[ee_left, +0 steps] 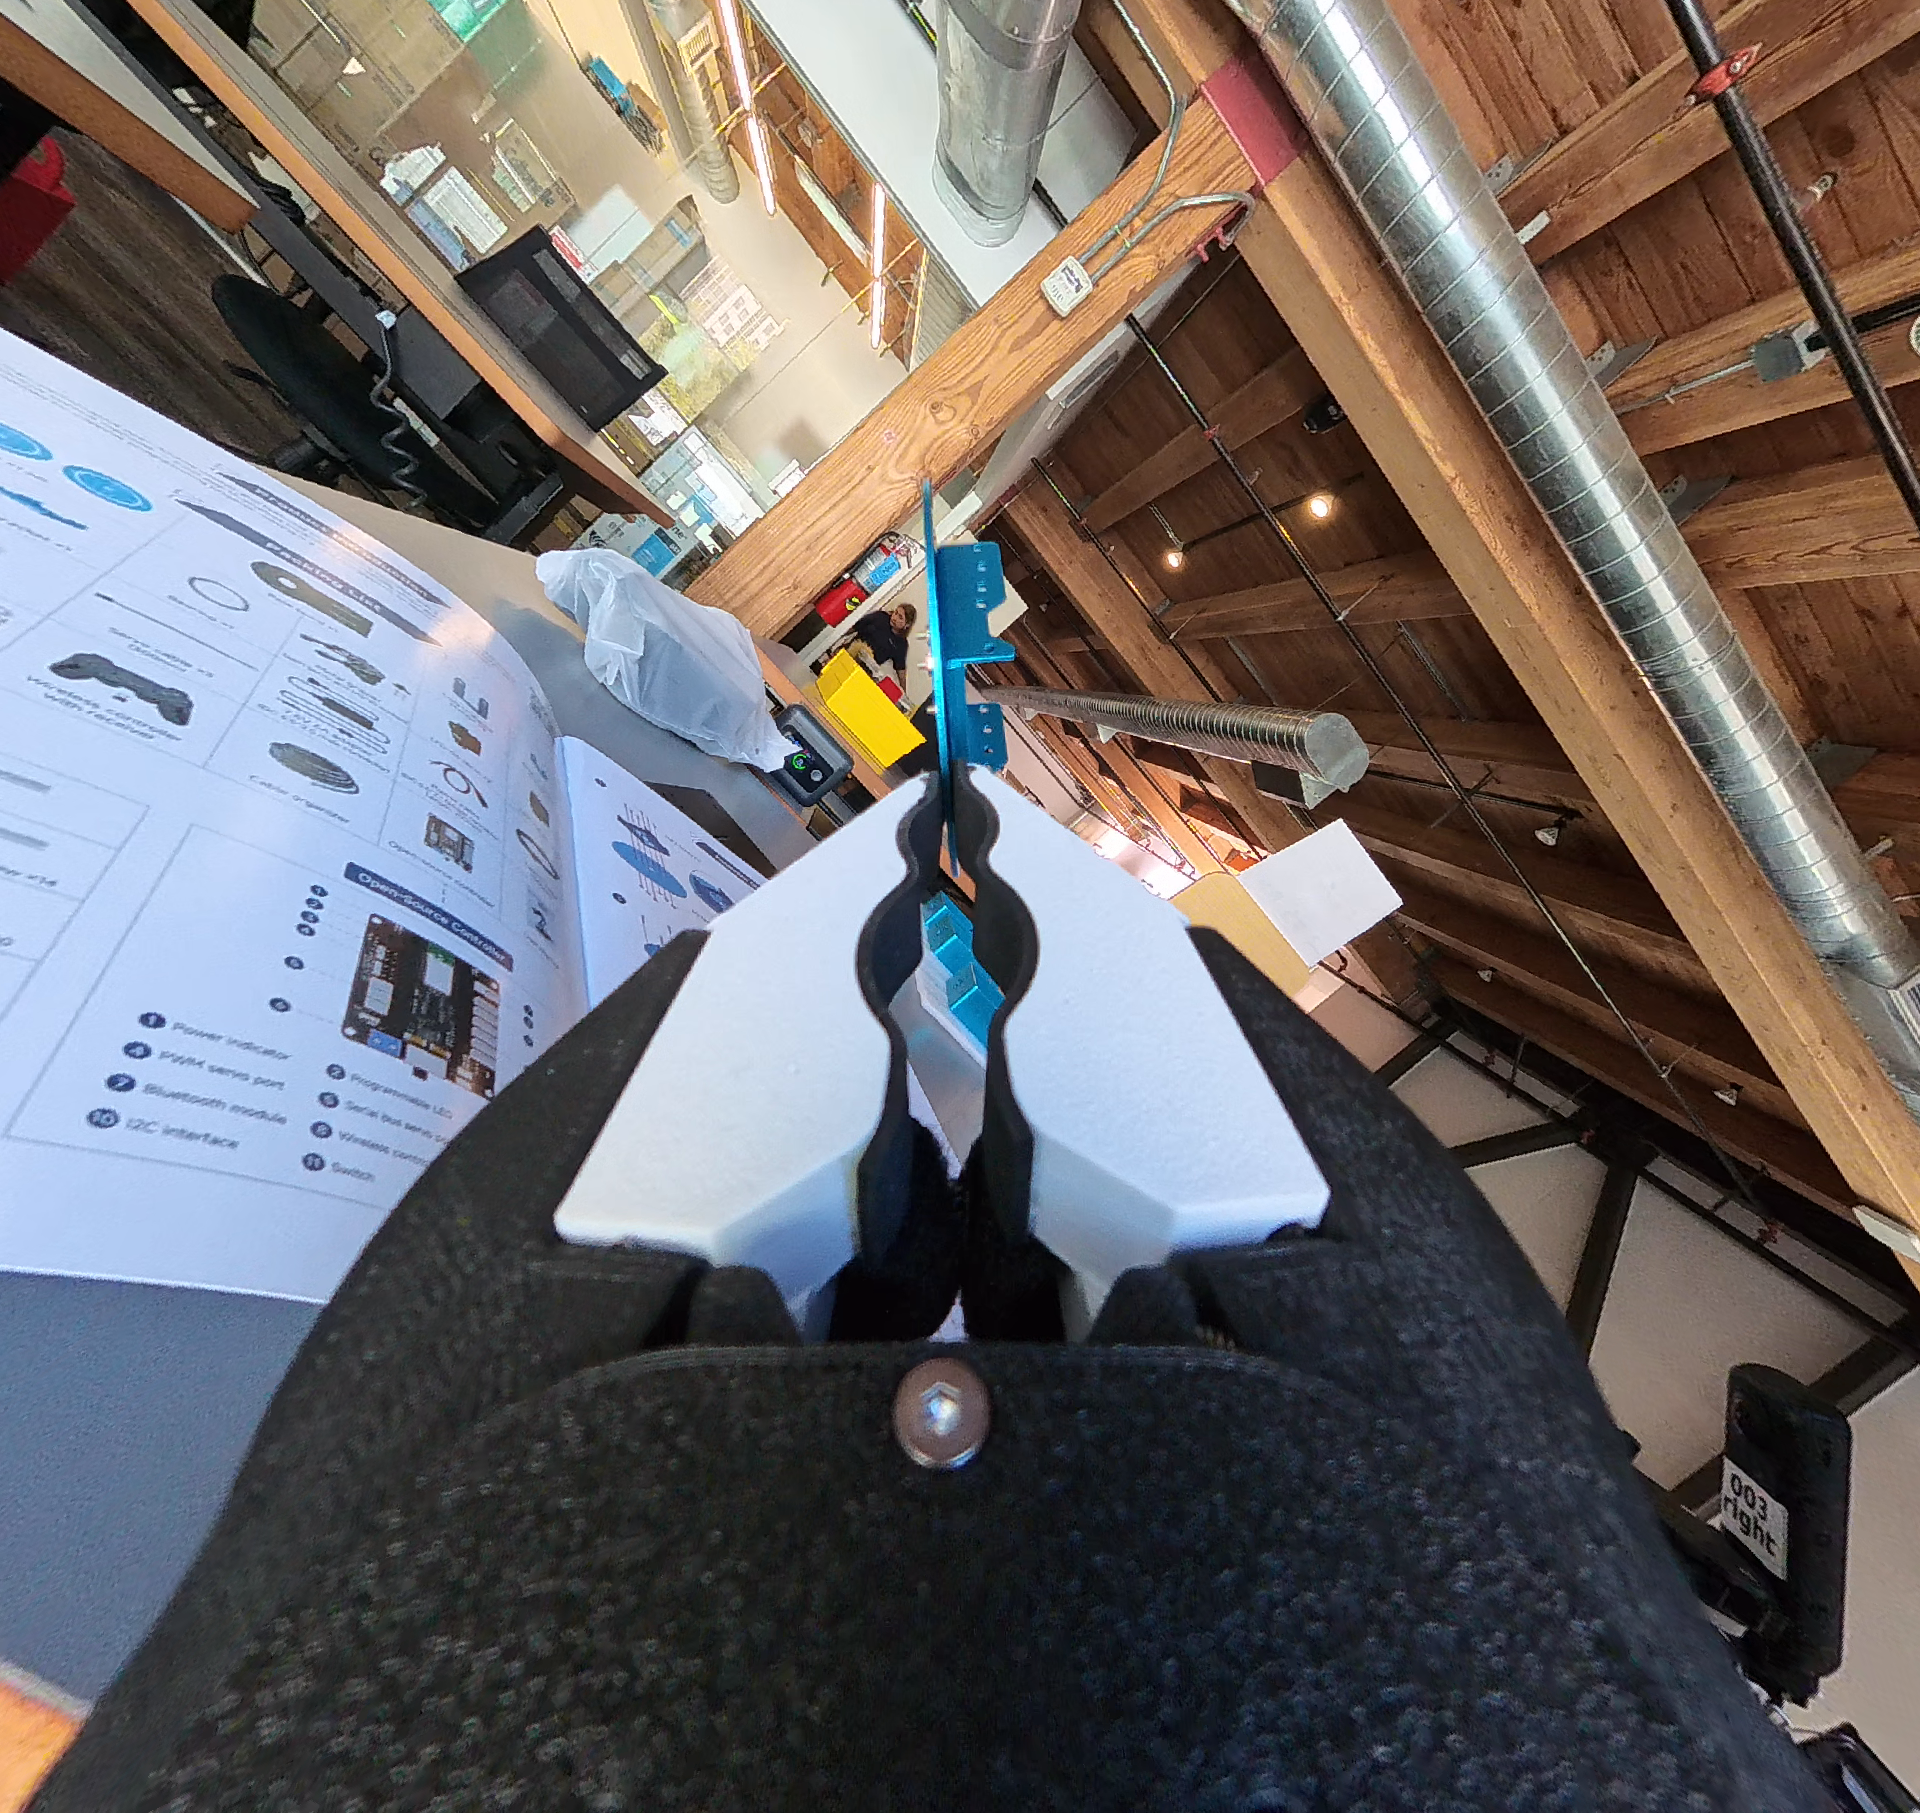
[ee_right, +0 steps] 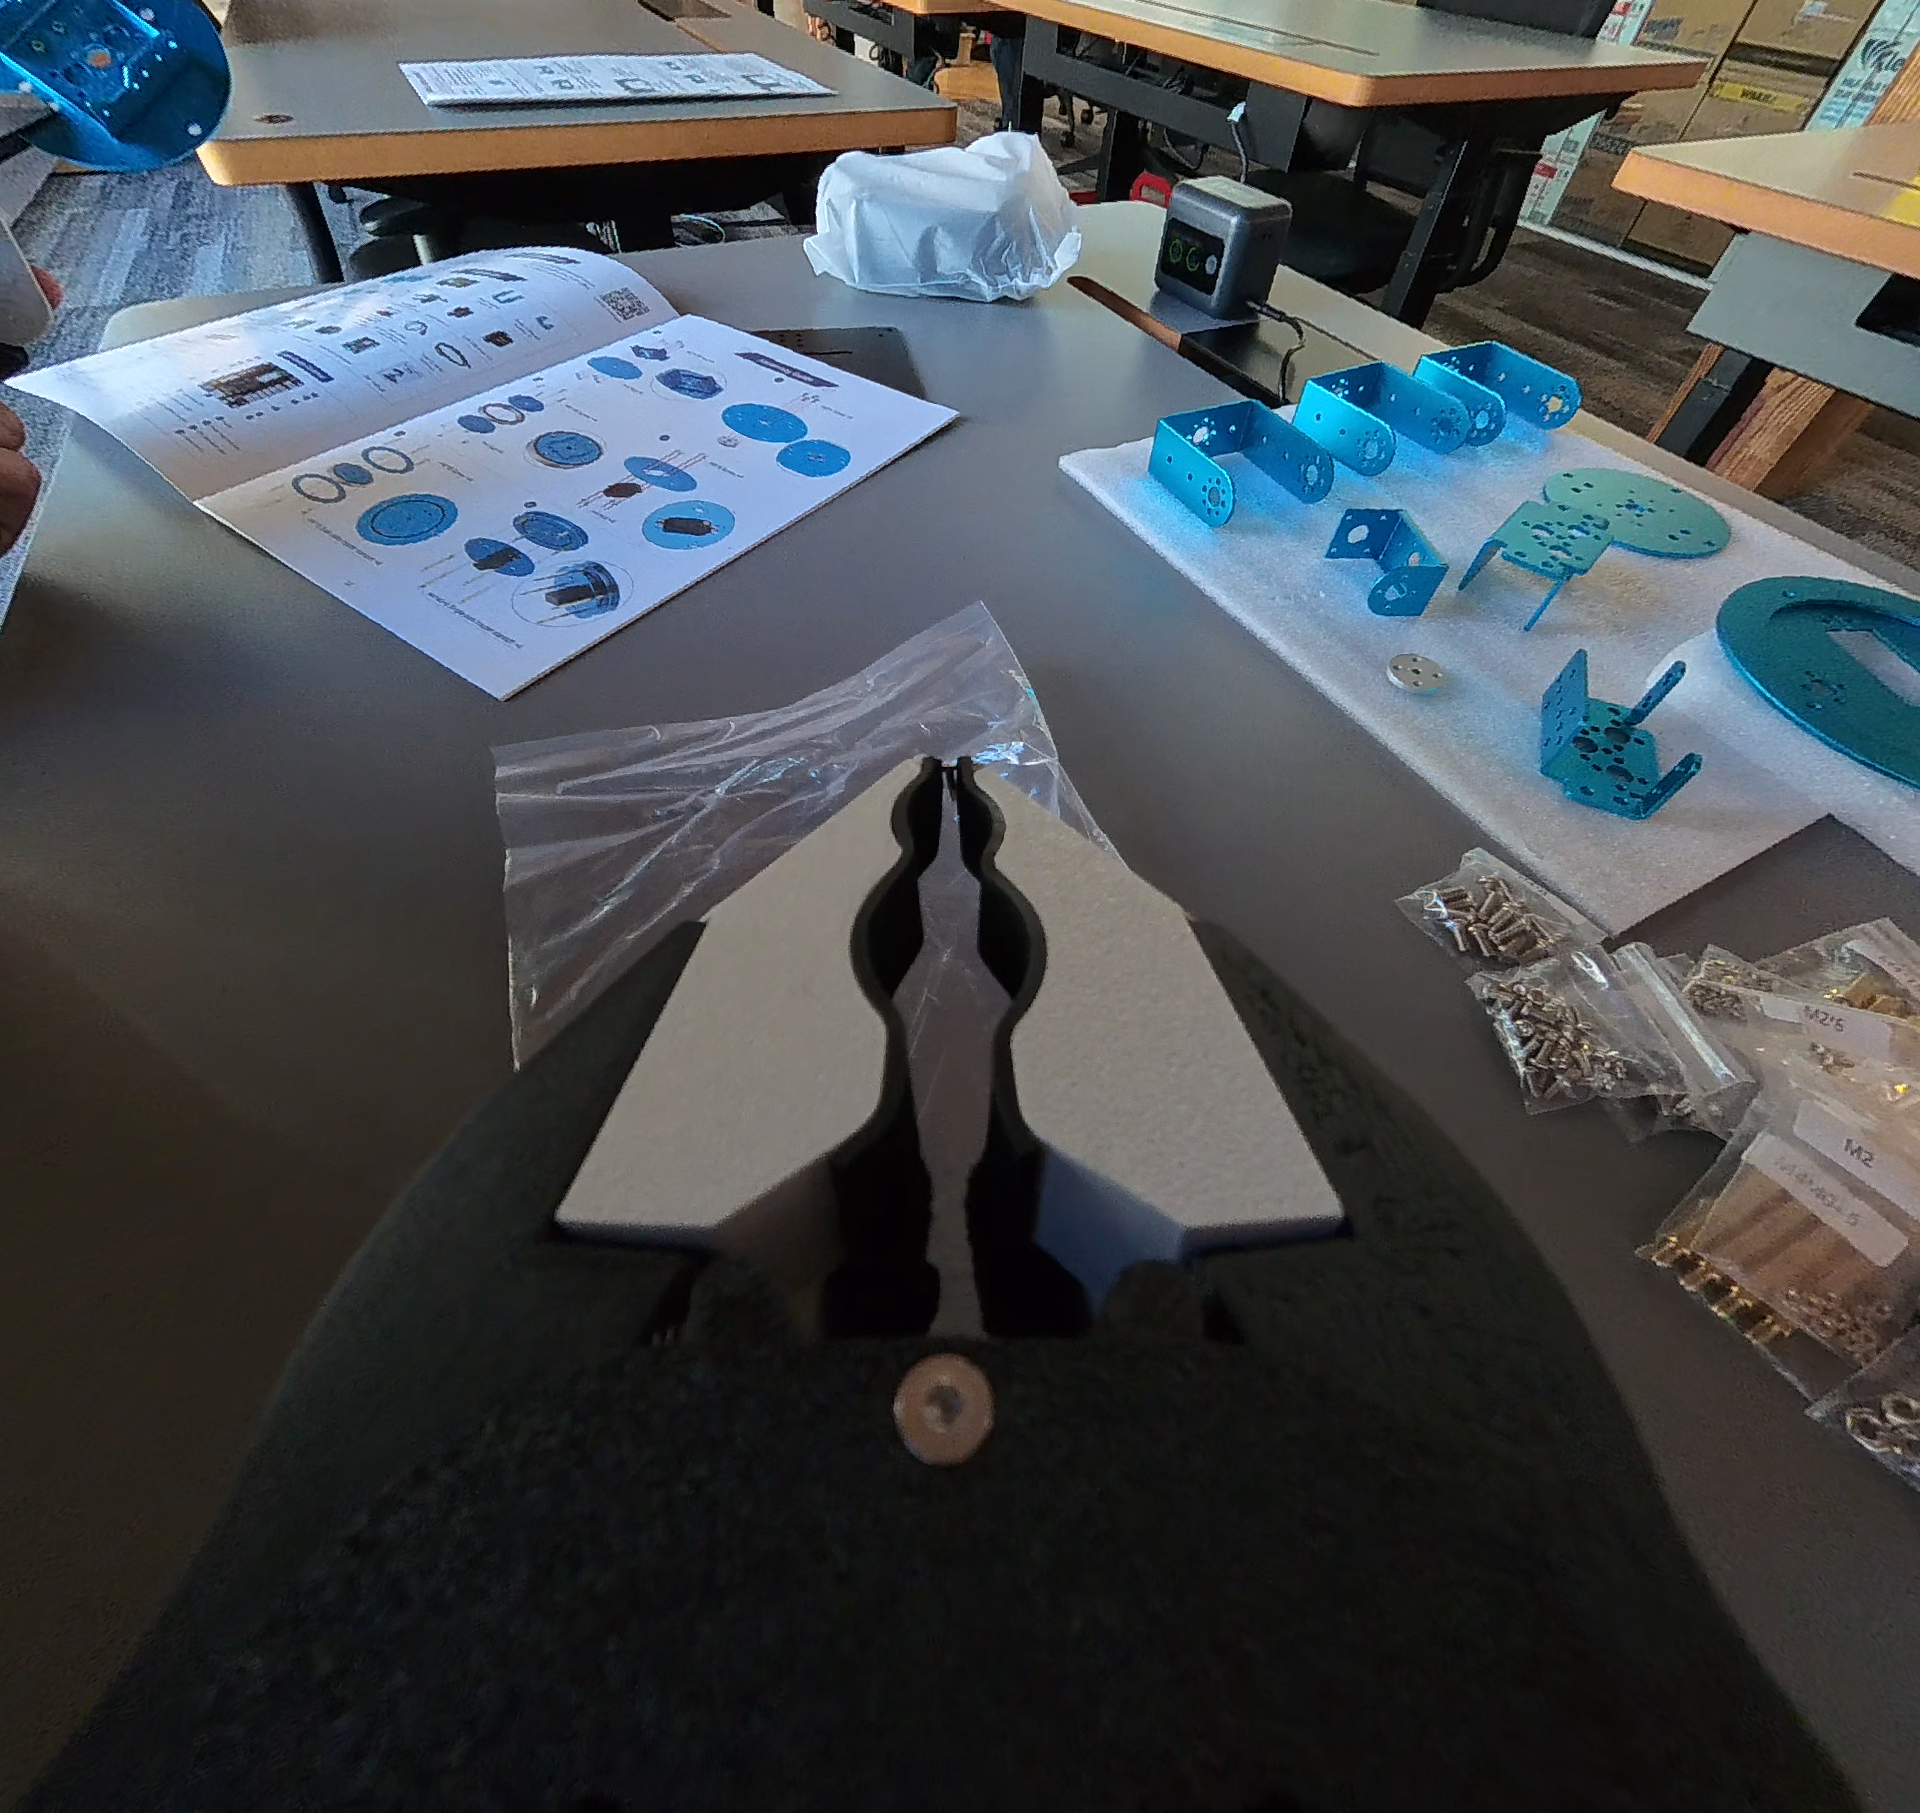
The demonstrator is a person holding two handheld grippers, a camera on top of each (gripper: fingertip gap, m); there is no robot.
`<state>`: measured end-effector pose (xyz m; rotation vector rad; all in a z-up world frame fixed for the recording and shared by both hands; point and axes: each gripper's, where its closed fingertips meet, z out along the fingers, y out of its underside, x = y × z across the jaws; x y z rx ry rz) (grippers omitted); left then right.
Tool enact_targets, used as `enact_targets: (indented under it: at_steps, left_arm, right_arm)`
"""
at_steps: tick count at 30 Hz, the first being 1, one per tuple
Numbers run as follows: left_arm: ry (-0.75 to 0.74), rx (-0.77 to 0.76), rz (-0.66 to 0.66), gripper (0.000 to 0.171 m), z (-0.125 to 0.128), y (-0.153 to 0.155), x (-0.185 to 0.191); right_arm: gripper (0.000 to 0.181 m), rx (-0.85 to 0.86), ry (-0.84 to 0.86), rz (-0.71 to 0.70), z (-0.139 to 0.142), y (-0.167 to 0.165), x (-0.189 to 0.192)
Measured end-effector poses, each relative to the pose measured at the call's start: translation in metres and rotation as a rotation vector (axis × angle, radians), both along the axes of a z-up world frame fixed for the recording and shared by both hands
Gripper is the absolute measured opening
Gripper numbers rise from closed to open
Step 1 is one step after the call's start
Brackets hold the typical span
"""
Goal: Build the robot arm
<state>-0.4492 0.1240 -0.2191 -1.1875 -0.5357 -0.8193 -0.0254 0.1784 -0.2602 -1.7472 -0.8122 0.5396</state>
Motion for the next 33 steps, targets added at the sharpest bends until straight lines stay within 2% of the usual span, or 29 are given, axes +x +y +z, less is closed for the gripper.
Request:
enact_targets:
  at_steps: [11, 17, 24, 33]
  left_arm:
    - [0.055, -0.031, 0.029, 0.0, -0.002, -0.001, -0.001]
    - [0.288, -0.164, 0.14, 0.0, -0.012, 0.003, -0.005]
    - [0.54, -0.205, 0.253, 0.0, -0.002, -0.001, -0.004]
    - [0.639, -0.182, 0.284, 0.0, 0.01, -0.005, 0.003]
  right_arm:
    - [0.002, -0.004, -0.016, 0.001, -0.003, 0.0, -0.001]
    - [0.002, -0.009, -0.017, 0.002, -0.004, 0.0, -0.001]
    - [0.002, -0.012, -0.018, 0.004, -0.005, 0.0, -0.001]
    - [0.002, -0.012, -0.021, 0.005, -0.005, -0.001, -0.002]
